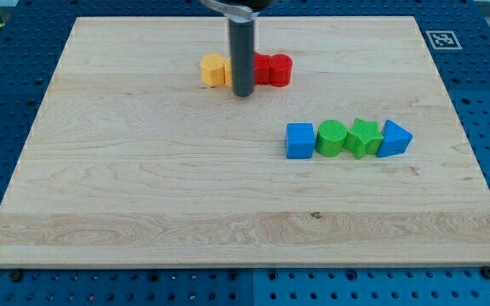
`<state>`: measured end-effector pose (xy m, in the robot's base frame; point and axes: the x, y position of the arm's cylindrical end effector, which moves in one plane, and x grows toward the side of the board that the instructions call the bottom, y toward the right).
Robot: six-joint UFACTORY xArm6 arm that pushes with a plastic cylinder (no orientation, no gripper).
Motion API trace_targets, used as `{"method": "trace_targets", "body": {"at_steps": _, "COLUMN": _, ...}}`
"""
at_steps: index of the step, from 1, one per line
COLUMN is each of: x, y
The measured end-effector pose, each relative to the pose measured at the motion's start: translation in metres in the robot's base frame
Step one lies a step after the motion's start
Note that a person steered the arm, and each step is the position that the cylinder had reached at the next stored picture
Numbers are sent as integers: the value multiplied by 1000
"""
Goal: Push the yellow hexagon up a bit
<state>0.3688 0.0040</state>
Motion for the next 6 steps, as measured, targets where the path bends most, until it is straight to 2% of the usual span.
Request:
{"method": "trace_targets", "body": {"at_steps": 3, "x": 1, "y": 1}}
{"method": "trace_targets", "body": {"at_steps": 5, "x": 14, "y": -58}}
{"method": "trace_targets", "body": {"at_steps": 6, "x": -6, "y": -86}}
